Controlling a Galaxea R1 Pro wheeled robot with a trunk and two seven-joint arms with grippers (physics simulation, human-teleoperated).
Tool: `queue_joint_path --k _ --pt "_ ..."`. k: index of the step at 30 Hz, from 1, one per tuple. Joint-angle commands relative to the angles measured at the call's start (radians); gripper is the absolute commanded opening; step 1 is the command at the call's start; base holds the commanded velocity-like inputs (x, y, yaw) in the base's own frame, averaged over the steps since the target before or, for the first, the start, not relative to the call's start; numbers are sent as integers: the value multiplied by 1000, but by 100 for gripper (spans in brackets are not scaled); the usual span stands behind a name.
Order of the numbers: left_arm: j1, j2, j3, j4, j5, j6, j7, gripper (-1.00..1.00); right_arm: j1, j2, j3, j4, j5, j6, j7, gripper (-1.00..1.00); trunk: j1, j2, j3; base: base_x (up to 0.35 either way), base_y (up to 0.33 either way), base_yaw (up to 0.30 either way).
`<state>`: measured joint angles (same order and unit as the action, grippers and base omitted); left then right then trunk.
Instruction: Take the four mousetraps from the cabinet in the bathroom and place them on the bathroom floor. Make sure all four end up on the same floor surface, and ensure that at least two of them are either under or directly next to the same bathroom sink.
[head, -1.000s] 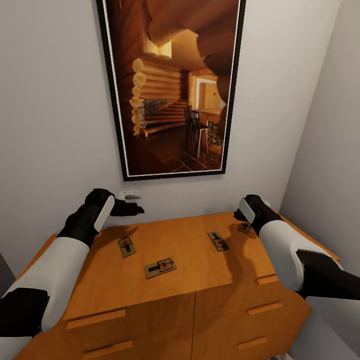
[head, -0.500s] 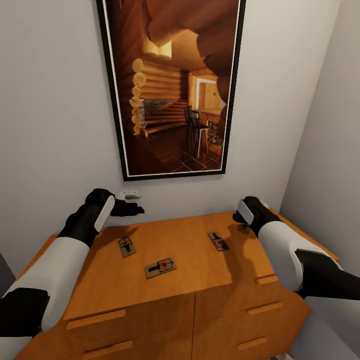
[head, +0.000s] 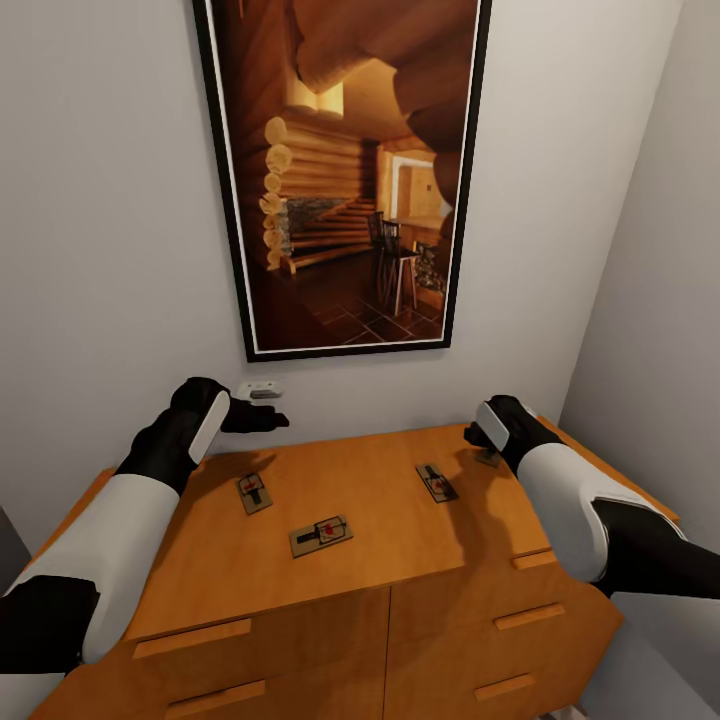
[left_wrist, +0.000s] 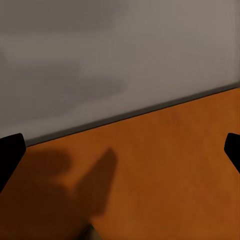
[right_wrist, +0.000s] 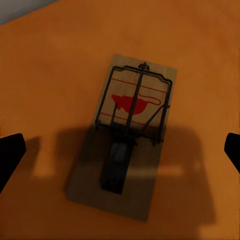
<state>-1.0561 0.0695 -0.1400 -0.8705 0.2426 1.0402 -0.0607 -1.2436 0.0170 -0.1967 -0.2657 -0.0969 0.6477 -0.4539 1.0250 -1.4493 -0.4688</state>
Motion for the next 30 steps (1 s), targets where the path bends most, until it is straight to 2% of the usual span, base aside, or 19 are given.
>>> queue_joint_path --k 1,20,30 --pt "-1 1 -3 -1 -2 3 -4 100 0 0 -3 -2 -10 2 -7 100 0 -1 -1 0 0 0" --pt "-1 1 -3 -1 -2 3 -4 100 0 -4 -19 -1 -10 -2 -3 100 0 -1 -1 0 0 0" --pt "-1 -1 -3 -1 -2 3 -4 100 0 -28 -36 -1 -9 -12 -3 100 0 -1 -1 0 0 0"
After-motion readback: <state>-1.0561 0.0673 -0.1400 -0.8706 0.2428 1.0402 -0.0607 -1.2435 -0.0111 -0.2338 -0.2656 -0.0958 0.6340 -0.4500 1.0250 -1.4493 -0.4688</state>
